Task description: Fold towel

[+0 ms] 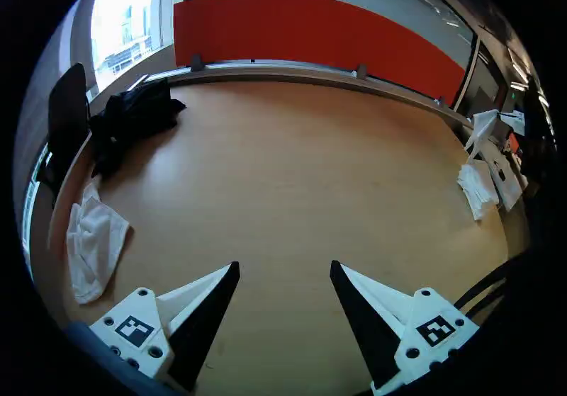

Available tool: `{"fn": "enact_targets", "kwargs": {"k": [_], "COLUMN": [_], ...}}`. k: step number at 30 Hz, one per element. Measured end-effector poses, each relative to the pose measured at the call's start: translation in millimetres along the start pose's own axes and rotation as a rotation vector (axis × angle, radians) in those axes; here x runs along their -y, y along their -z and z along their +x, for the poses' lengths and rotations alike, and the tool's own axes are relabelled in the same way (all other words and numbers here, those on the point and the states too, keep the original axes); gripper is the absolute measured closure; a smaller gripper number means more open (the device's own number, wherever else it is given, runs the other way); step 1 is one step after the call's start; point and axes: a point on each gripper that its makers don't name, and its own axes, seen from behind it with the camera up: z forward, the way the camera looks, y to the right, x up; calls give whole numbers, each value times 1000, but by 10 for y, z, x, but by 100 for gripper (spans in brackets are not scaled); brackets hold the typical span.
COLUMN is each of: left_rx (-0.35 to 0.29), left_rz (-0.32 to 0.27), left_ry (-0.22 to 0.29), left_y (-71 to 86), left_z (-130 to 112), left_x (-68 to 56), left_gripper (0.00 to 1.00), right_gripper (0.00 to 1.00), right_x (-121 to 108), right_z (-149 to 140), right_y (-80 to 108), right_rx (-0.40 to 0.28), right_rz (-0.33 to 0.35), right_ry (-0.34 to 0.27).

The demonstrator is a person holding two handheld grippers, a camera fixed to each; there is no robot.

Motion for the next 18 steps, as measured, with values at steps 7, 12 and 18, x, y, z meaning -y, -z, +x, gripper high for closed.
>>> {"fn": "enact_targets", "kwargs": {"k": [7,12,18], "left_rx": [1,1,5], "left_rz": [-3,-5,-10], "left_ry": [-6,-11,-16], "left_y": [9,17,12], "left_z": [5,6,-13], "left_x": [-24,-43,-69], "left_gripper": [5,5,5], "right_gripper": [96,96,96], "right_x": [-82,-126,-124], "right_z": [-339,-655,-973], "right_y": [156,288,418], "right_rx": [37,77,115], "right_rz": [-11,-20,-27], "right_ry": [-18,-42,-82]}}
